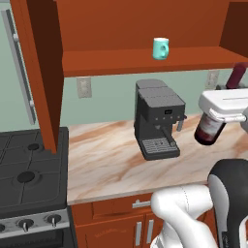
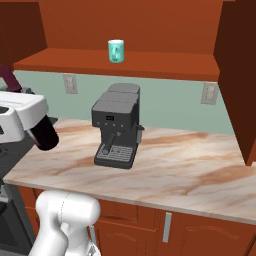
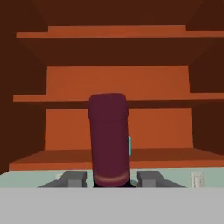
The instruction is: Open the cabinet directly in front. Then move the wine and the mug to the dining counter with the candle on it.
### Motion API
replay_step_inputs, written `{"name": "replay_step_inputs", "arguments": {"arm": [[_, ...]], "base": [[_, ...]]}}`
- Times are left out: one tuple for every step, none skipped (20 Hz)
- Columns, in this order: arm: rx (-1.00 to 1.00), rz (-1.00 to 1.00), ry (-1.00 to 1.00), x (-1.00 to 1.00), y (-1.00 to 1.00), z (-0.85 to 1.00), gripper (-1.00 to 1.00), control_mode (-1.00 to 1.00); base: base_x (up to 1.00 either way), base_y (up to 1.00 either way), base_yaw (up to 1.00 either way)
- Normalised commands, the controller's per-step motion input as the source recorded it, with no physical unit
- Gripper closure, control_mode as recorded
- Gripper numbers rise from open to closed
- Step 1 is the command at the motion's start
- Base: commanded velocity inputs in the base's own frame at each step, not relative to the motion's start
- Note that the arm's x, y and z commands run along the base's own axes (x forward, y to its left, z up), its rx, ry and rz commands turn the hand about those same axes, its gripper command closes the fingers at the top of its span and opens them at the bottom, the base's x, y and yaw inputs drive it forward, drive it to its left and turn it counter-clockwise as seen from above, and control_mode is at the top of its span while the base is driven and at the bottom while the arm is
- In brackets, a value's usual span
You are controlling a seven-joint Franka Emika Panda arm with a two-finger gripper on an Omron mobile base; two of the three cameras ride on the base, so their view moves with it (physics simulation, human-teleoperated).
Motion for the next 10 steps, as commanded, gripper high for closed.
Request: {"name": "replay_step_inputs", "arguments": {"arm": [[0.00, 0.00, 0.15, 0.03, -0.05, -0.31, 1.00, -1.00], [0.00, 0.00, 0.17, 0.05, -0.04, -0.28, 1.00, -1.00], [0.00, 0.00, 0.17, 0.07, -0.04, -0.26, 1.00, -1.00], [0.00, 0.00, 0.17, 0.09, 0.00, -0.26, 1.00, -1.00], [0.00, 0.00, 0.15, 0.12, 0.00, -0.22, 1.00, -1.00], [0.00, 0.00, 0.14, 0.17, 0.00, -0.21, 1.00, -1.00], [0.00, 0.00, 0.13, 0.19, 0.00, -0.16, 1.00, -1.00], [0.00, 0.00, 0.10, 0.13, 0.00, -0.11, 1.00, -1.00], [0.00, 0.00, 0.08, 0.06, 0.00, -0.11, 1.00, -1.00], [0.00, 0.00, 0.06, 0.01, 0.00, -0.07, 1.00, -1.00]], "base": [[0.00, 0.00, 0.00], [0.00, 0.00, 0.00], [0.00, 0.00, 0.00], [0.00, 0.00, 0.00], [0.00, 0.00, 0.00], [0.00, 0.00, 0.00], [0.00, 0.00, 0.00], [0.00, 0.00, 0.00], [0.00, 0.00, 0.00], [0.00, 0.00, 0.00]]}}
